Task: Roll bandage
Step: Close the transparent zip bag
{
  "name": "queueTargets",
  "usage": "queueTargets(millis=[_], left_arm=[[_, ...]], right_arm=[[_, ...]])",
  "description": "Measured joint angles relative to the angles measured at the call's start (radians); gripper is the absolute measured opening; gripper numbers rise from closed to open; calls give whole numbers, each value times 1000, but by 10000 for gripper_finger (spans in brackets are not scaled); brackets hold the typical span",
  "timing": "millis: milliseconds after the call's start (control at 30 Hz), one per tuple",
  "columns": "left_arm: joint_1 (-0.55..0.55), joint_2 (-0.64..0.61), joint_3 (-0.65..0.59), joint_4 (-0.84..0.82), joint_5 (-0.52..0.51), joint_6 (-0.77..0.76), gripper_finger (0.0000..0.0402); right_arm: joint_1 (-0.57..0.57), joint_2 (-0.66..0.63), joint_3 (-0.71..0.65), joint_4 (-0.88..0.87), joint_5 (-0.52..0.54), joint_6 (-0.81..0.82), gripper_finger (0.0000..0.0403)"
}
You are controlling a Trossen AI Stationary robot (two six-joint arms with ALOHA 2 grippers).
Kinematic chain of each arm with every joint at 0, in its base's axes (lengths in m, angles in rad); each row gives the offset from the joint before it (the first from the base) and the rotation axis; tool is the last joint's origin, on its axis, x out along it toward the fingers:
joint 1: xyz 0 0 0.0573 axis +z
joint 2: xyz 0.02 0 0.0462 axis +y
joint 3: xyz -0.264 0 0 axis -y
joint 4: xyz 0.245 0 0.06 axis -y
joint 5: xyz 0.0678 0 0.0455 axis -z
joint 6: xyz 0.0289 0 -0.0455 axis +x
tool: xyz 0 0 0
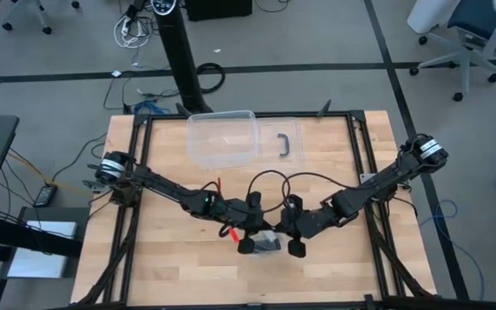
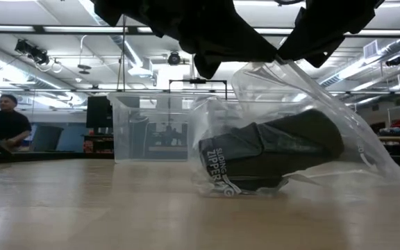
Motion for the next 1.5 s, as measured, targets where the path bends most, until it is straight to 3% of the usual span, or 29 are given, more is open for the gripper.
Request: queueTargets(millis=[533, 1500], left_arm=[[0, 4, 0, 17, -52, 18, 0], [3, -59, 0, -7, -122, 49, 0]], right_arm=[[29, -2, -47, 15, 16, 109, 10], [132, 2, -51, -129, -14, 263, 10]])
